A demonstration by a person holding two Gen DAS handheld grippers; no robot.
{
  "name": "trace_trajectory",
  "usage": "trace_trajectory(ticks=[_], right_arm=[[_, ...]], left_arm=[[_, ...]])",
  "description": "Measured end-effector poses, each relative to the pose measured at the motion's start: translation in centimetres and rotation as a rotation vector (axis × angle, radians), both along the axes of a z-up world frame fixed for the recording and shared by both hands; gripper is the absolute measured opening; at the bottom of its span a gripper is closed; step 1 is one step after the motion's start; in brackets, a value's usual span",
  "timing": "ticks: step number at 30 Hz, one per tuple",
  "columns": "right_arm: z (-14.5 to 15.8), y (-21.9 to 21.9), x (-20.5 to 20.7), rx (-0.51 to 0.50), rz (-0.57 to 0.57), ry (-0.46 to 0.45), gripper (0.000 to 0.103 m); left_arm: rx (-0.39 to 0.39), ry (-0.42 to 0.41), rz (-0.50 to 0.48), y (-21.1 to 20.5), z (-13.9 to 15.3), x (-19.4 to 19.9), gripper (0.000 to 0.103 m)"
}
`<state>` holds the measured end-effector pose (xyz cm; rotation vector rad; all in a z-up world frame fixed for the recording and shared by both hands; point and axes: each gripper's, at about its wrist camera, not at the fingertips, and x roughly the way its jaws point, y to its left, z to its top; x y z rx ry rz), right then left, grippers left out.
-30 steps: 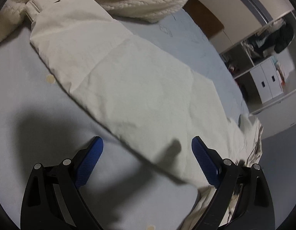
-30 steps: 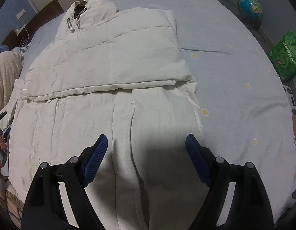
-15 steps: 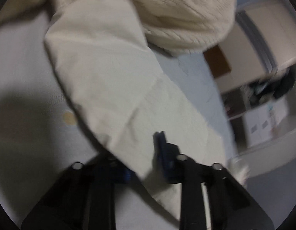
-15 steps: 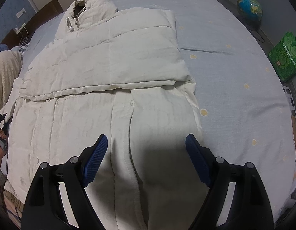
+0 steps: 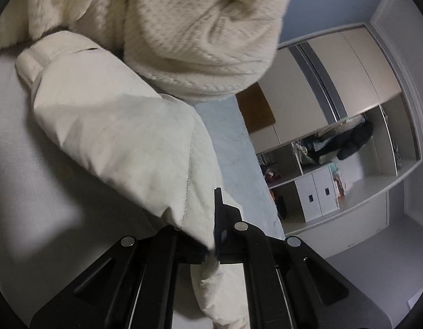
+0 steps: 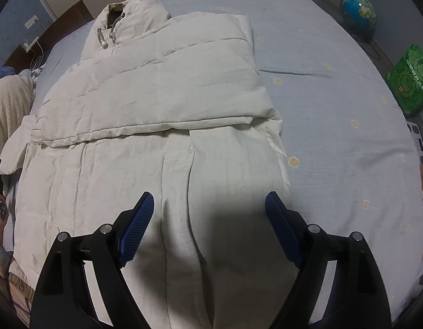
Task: Fold large clothes
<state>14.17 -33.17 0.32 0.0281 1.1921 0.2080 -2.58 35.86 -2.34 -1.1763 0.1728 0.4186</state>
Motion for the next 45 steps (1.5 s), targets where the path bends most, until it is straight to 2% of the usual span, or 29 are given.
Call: trace_trajectory(ticks=[5,12,15,23,30,35,38,42,45], right_arm=[[-0.3,0.3,0.4,-0.017,0.007,0.016,0.079],[0.1,-0.1,0.2,0.016,0.004,0.004,0.079],[0.3,-0.3,0.2,0.033,0.001,-0.001,0.079],[0.6,-0.7,0.1,0.079,-0.007,-0.016,0.079],[1.0,-1.5,0.0,0.128,-0.029,-0.031,0.079],[1.0,-1.7,0.2,0.158,-0.037,-0.032,0.079],[1.0,-1.9,0.2,0.173,-0.04,-0.036,0.079],[1.1,-2.3,0.1,0.191,-0.047,-0.04,0.079],[1.2,-2.4,0.1,0.197,-0.051,-0.04,0.079]], left_arm=[[0.078,0.028,-0.056,-2.5,2.9,1.4,0.004],[0.27,0.056,-0.206,-7.7,8.5,4.9,0.004],[0.322,0.04,-0.265,-10.1,10.5,6.4,0.004],[0.45,0.037,-0.445,-17.6,13.8,10.9,0.004],[0.487,0.079,-0.593,-24.3,12.5,15.3,0.004],[0.488,0.163,-0.688,-27.9,9.7,18.1,0.004],[0.514,0.254,-0.752,-30.0,7.3,19.9,0.005],[0.545,0.391,-0.837,-32.4,3.6,21.8,0.015],[0.549,0.447,-0.858,-33.6,1.7,21.9,0.025]])
